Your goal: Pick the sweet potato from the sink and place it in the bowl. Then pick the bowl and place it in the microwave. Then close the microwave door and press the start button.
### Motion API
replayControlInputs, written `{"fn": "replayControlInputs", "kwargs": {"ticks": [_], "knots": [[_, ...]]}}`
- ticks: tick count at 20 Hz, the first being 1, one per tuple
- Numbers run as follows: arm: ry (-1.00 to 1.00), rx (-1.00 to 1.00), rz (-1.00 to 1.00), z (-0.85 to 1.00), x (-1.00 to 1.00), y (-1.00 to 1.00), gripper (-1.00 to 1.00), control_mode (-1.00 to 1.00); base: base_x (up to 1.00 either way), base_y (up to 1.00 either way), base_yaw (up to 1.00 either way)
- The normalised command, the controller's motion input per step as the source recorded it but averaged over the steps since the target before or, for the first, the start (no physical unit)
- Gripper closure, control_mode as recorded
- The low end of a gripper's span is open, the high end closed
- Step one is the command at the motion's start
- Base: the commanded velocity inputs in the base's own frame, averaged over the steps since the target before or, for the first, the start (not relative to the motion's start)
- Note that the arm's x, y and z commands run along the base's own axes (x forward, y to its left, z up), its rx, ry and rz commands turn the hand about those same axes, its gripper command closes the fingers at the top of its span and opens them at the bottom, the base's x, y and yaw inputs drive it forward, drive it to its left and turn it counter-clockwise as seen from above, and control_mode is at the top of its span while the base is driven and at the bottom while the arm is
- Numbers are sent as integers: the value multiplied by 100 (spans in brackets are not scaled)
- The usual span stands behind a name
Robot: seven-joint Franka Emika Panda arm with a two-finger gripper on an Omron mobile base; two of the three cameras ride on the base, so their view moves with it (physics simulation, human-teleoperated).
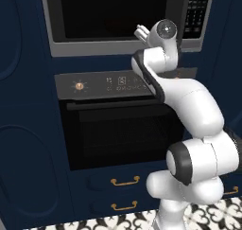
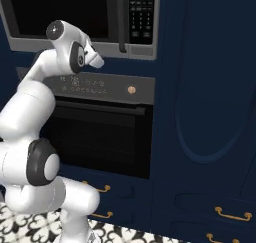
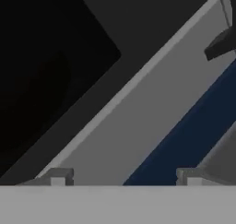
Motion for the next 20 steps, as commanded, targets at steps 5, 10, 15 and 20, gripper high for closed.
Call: {"fn": "replayControlInputs", "kwargs": {"ticks": [5, 10, 15, 20], "knots": [[-1, -9, 12, 3, 46, -14, -100, -100, 0, 0, 0], [-15, 6, 10, 17, -88, -15, -100, -100, 0, 0, 0], [-11, 24, 0, 12, -99, -35, -100, -100, 0, 0, 0], [0, 50, 0, 31, -52, -75, -100, -100, 0, 0, 0]]}}
